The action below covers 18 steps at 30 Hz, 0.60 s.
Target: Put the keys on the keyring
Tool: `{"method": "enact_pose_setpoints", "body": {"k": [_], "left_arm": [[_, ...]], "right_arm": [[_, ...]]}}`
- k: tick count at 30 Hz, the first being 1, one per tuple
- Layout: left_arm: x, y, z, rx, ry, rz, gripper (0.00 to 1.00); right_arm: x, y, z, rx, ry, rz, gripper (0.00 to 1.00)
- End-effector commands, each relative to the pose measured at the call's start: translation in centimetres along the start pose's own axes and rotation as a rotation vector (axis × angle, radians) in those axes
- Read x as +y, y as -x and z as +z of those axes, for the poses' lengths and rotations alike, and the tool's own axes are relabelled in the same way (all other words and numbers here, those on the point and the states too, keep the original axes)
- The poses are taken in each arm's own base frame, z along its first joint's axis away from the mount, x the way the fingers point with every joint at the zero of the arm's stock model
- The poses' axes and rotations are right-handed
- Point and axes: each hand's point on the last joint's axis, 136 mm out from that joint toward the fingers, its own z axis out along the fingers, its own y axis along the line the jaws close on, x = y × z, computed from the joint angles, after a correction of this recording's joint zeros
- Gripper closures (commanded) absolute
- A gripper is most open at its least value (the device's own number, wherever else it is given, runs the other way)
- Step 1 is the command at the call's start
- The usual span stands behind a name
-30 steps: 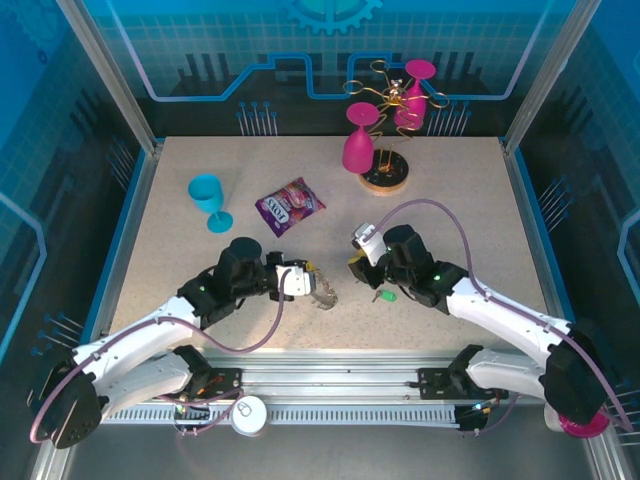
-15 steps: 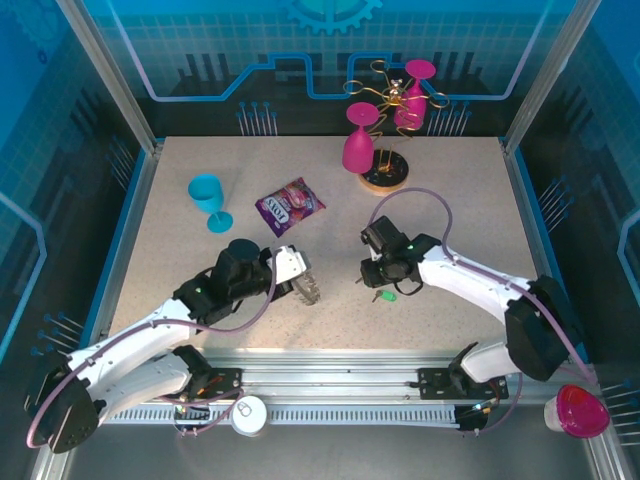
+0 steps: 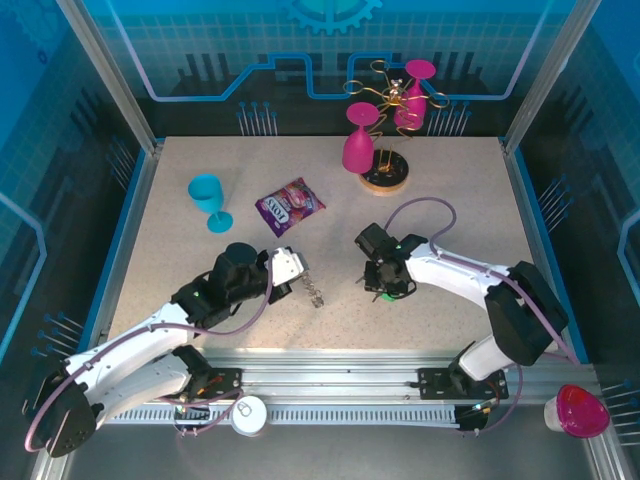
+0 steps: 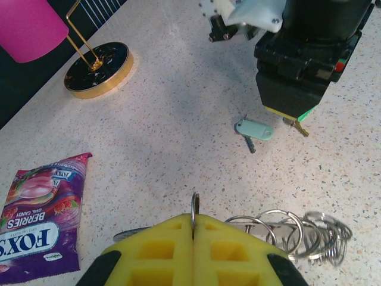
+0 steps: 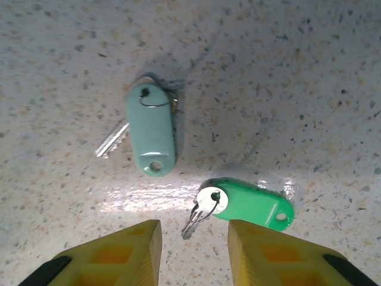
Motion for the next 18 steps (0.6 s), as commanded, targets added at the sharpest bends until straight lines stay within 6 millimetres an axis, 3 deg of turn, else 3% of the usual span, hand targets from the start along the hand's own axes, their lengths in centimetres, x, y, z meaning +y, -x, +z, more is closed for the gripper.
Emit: {"method": "enact_pose_setpoints", "body": {"k": [1,18], "left_arm": [[-0.4,1.0,-0.2,-0.057,-0.013,0.04,1.0],[-0.9,0.7,-0.1,-0.058,-0.033,0.061,1.0]], "right_arm": [[-0.6,-0.4,0.3,0.019,-0.055,0.083,0.65],[-0.6,-0.4,1.8,0.036,-0.082,0.087,0.75]]}}
